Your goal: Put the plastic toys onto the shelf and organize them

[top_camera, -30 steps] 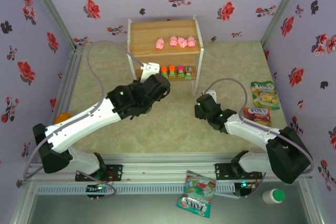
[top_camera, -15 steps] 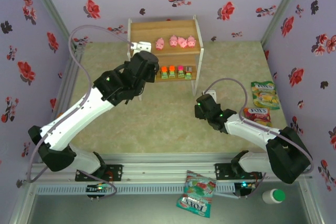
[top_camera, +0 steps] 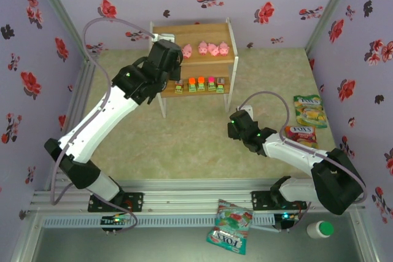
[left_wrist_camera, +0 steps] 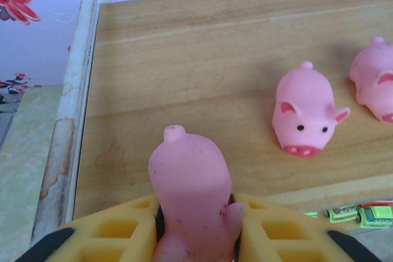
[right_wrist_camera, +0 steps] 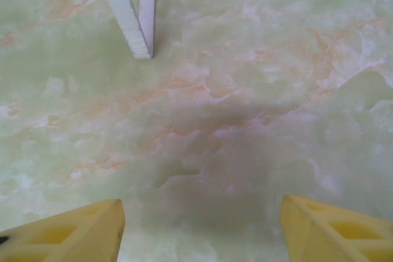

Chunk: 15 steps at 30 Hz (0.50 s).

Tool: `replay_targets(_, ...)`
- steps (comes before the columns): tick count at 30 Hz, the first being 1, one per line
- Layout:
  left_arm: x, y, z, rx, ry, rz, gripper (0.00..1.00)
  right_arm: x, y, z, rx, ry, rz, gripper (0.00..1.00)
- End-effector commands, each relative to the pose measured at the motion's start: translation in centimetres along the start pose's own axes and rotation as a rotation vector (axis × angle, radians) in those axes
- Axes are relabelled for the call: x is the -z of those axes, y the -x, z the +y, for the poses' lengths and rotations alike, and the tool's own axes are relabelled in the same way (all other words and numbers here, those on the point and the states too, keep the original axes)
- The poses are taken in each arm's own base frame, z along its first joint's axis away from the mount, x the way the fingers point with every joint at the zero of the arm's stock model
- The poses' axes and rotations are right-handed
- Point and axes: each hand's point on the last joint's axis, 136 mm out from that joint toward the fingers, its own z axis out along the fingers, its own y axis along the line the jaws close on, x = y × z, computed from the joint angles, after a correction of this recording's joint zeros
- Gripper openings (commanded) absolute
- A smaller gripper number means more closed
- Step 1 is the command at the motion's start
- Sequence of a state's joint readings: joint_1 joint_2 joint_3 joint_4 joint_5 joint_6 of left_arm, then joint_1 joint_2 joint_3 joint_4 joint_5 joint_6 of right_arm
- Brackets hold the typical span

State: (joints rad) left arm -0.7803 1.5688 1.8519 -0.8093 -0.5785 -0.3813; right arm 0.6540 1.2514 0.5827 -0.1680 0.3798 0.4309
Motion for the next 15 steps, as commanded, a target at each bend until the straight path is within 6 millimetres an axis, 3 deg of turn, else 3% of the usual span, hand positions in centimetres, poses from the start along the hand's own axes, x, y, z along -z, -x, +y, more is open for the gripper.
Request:
replay_targets(1,-0.5,0.9,-0.5,-0.003,-0.029,0.001,0.33,0.4,1.4,0.0,-0.035,-0.006,-0.035,0.69)
replay_targets(15,-3.7,1.6,-0.2,0.003,-0.002,0.033,0.33,0.6,1.5,0.0,-0.035,-0.002,-0.038,0.69)
